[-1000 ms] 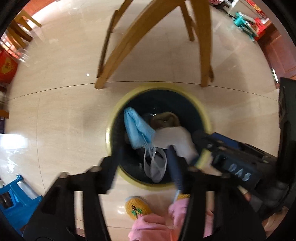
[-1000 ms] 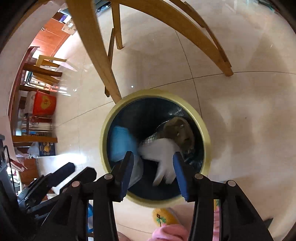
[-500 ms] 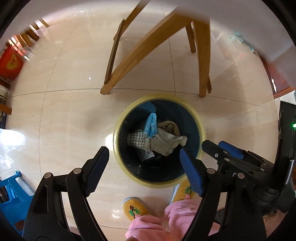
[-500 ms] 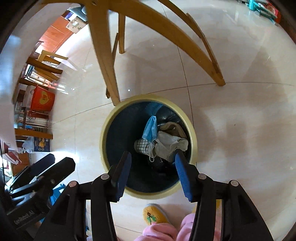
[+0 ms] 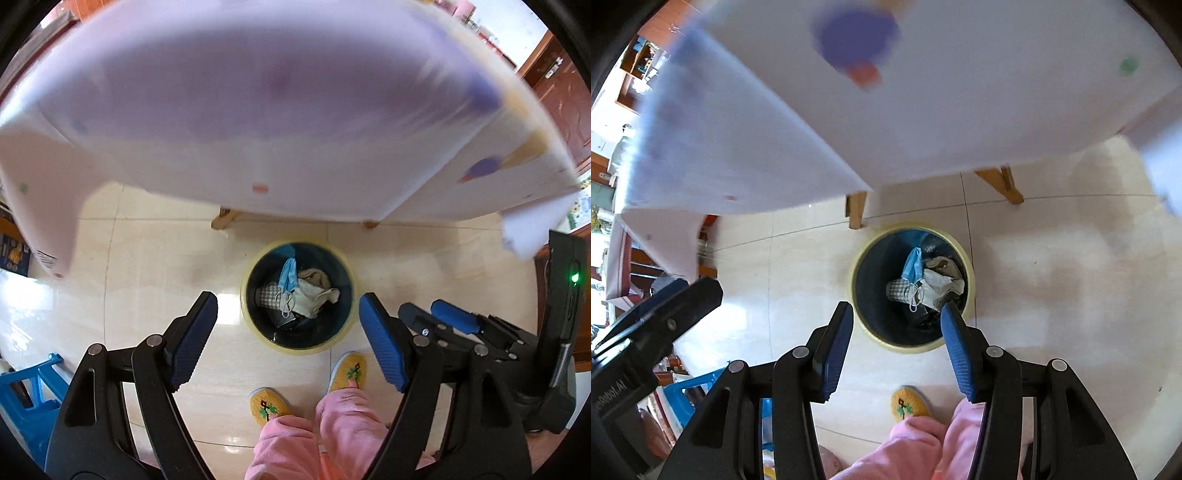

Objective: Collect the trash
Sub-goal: 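Move both open grippers back up toward the table, then grasp the red snack wrapper with the left gripper while the right gripper grasps the yellow wrapper, then carry the red wrapper with the left gripper while the right gripper carries the yellow wrapper to the bin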

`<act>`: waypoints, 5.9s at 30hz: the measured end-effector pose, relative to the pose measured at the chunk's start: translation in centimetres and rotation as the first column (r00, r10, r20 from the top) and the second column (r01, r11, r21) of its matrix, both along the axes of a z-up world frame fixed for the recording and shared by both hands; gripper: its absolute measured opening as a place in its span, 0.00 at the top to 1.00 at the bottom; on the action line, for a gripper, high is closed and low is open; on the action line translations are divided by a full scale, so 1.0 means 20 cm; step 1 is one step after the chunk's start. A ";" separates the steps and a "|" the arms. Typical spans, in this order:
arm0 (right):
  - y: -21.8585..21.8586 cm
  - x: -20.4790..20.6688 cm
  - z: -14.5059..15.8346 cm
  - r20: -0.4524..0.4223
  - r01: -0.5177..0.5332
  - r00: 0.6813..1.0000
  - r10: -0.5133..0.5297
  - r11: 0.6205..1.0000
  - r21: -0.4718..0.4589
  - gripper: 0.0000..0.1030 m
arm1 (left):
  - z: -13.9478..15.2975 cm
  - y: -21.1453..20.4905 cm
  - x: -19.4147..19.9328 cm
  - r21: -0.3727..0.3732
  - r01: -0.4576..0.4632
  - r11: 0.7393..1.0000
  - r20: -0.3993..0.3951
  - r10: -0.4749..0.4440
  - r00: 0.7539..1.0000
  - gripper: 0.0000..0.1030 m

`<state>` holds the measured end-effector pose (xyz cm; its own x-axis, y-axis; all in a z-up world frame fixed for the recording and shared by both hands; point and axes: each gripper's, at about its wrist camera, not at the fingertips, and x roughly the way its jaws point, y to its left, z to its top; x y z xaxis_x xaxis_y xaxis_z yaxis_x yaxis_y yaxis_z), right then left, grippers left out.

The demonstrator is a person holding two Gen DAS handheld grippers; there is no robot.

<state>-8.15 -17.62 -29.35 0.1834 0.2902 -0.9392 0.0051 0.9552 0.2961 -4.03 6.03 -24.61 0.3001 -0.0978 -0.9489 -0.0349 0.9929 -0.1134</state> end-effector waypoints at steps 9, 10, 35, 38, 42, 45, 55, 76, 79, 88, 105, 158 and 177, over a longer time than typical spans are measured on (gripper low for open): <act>0.03 -0.13 0.65 0.086 -0.028 0.996 0.029 1.000 -0.012 0.51 | 0.59 -0.01 -0.14 -0.030 0.076 0.997 0.072 -0.073 0.995 0.26; 0.04 -0.14 0.74 0.104 -0.033 0.994 0.035 0.999 -0.015 0.51 | 0.65 -0.01 -0.16 -0.024 0.088 0.996 0.082 -0.086 0.993 0.26; 0.09 -0.21 2.04 0.522 0.053 0.853 0.019 0.991 -0.123 0.40 | 1.77 0.03 -0.22 0.114 0.169 0.979 0.456 -0.202 0.867 0.26; 0.05 -0.15 2.09 0.534 0.064 0.846 0.010 0.991 -0.120 0.38 | 1.80 0.01 -0.18 0.127 0.166 0.978 0.461 -0.207 0.863 0.26; -0.01 -0.03 2.09 0.541 0.072 0.841 0.005 0.990 -0.121 0.35 | 1.81 -0.01 -0.06 0.124 0.167 0.978 0.457 -0.206 0.865 0.26; -0.07 0.15 2.06 0.532 0.067 0.847 0.000 0.992 -0.107 0.35 | 1.80 -0.04 0.10 0.124 0.155 0.980 0.452 -0.195 0.870 0.26; -0.40 1.10 1.89 0.466 -0.024 0.883 0.053 0.997 -0.067 0.35 | 1.68 -0.28 0.98 0.083 0.084 0.993 0.379 -0.109 0.919 0.26; -0.85 2.69 1.07 0.187 -0.020 0.982 0.001 0.995 0.101 0.35 | 0.87 -0.72 2.77 0.126 0.140 0.982 0.009 -0.142 0.990 0.37; -0.86 2.78 0.97 0.152 -0.013 0.988 -0.006 0.992 0.123 0.35 | 0.75 -0.74 2.83 0.144 0.148 0.978 -0.036 -0.145 0.989 0.37; -0.82 2.89 0.87 0.087 -0.003 0.996 -0.014 0.981 0.192 0.35 | 0.48 -0.79 2.98 0.172 0.176 0.969 -0.149 -0.151 0.977 0.59; -0.64 3.11 0.72 -0.036 0.132 0.991 -0.128 0.971 0.199 0.35 | 0.75 -0.55 2.90 0.100 -0.064 0.993 0.031 0.061 0.998 0.85; 0.46 1.24 1.31 0.097 -0.282 0.949 0.300 0.945 -0.166 0.96 | 1.36 0.33 0.46 -0.002 -0.279 0.960 0.281 0.268 0.922 0.85; 0.58 0.23 1.07 0.099 -0.274 0.949 0.300 0.937 -0.216 0.96 | 0.97 0.53 -0.36 -0.085 -0.256 0.963 0.181 0.267 0.947 0.85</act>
<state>-3.54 -6.03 -7.98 0.2427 0.1604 -0.9568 -0.3039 0.9492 0.0820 -11.31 16.69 -5.17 0.4956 -0.0464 -0.8673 -0.2646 0.9430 -0.2017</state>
